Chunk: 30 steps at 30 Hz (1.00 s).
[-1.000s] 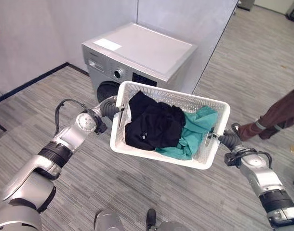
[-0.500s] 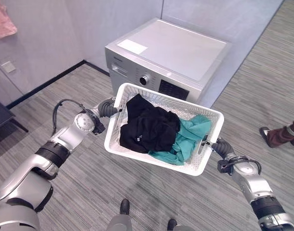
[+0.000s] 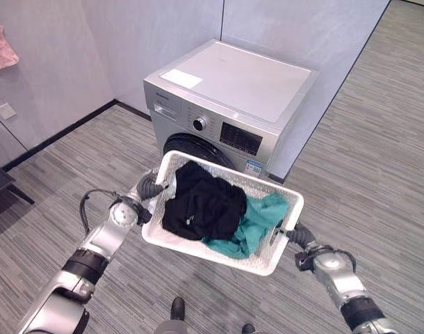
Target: Grab the laundry basket,head to the washer,open it,put in the laundry and shut it.
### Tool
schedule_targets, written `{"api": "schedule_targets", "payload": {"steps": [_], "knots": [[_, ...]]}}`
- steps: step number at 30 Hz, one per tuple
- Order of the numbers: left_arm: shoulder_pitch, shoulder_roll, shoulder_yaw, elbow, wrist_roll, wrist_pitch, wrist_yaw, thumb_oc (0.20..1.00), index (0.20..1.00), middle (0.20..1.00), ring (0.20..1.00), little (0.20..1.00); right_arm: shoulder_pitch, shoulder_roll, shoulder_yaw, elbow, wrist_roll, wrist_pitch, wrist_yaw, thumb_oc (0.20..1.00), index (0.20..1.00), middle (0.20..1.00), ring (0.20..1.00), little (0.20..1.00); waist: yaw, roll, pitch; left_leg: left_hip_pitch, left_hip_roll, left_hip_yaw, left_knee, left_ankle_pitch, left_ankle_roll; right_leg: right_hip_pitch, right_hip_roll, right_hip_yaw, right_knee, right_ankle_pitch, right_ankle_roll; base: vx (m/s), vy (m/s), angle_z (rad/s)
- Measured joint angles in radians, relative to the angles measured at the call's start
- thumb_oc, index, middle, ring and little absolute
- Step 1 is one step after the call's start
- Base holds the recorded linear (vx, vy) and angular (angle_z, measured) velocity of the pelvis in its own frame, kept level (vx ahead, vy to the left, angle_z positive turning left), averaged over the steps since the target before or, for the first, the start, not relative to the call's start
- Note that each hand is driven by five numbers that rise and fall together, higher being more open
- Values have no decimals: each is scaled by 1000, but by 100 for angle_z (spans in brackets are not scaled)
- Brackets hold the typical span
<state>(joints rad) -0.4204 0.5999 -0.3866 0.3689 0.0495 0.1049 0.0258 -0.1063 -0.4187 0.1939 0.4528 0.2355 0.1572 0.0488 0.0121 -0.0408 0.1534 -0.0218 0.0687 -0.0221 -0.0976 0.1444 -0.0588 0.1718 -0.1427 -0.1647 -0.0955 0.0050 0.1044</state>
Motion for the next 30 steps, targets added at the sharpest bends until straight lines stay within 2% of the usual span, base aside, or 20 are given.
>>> {"api": "schedule_targets", "payload": {"steps": [12,16,19,21,23,26,27,30], "knots": [[23,-17,40,-1,0,7,1,200,200,200,200,200,28,0,4,-59,-14,8,-1,200,200,200,200,200,-1,0,0,0,2,-1,0,0,0,-1,1,1,0,-1,-1,3,-1,0],[23,-13,94,-26,2,7,2,200,200,200,200,200,67,-25,-7,-204,-14,20,-1,200,200,200,200,200,-1,0,-1,-19,4,-2,0,3,-1,-19,4,0,3,1,1,-44,3,1],[33,8,114,-110,32,8,1,200,200,200,200,200,98,-48,-50,-303,-14,30,2,200,200,200,200,200,4,-2,-1,-28,3,-7,0,5,-3,-23,6,-4,8,1,2,-40,-14,6],[60,45,154,-229,50,1,-2,200,200,200,200,200,168,-91,-109,-465,-14,32,22,200,200,200,200,200,2,-12,4,-46,3,-26,4,14,-8,-34,9,-16,9,2,2,-22,-18,20],[73,65,165,-270,54,-6,-6,200,200,200,200,200,170,-91,-138,-488,-13,32,29,200,200,200,200,200,3,-24,-1,-46,4,-29,4,13,-8,-32,11,-16,9,2,2,-14,-33,7],[205,106,276,-434,79,-36,-36,200,200,200,200,200,235,-101,-202,-607,5,28,85,200,200,200,200,200,4,-56,13,-47,7,-33,4,12,-7,-31,14,-16,8,0,1,1,-49,3],[220,104,286,-447,79,-38,-44,200,200,200,200,200,246,-102,-206,-610,6,25,91,200,200,200,200,200,12,-63,12,-46,8,-39,4,12,-8,-28,17,-16,8,-1,2,13,-91,11],[281,150,327,-521,76,-43,-81,200,200,200,200,200,268,-171,-213,-648,49,24,131,200,200,200,200,200,29,-80,21,-47,16,-53,4,14,-16,-22,27,-25,0,-5,-1,3,-45,10]]}}
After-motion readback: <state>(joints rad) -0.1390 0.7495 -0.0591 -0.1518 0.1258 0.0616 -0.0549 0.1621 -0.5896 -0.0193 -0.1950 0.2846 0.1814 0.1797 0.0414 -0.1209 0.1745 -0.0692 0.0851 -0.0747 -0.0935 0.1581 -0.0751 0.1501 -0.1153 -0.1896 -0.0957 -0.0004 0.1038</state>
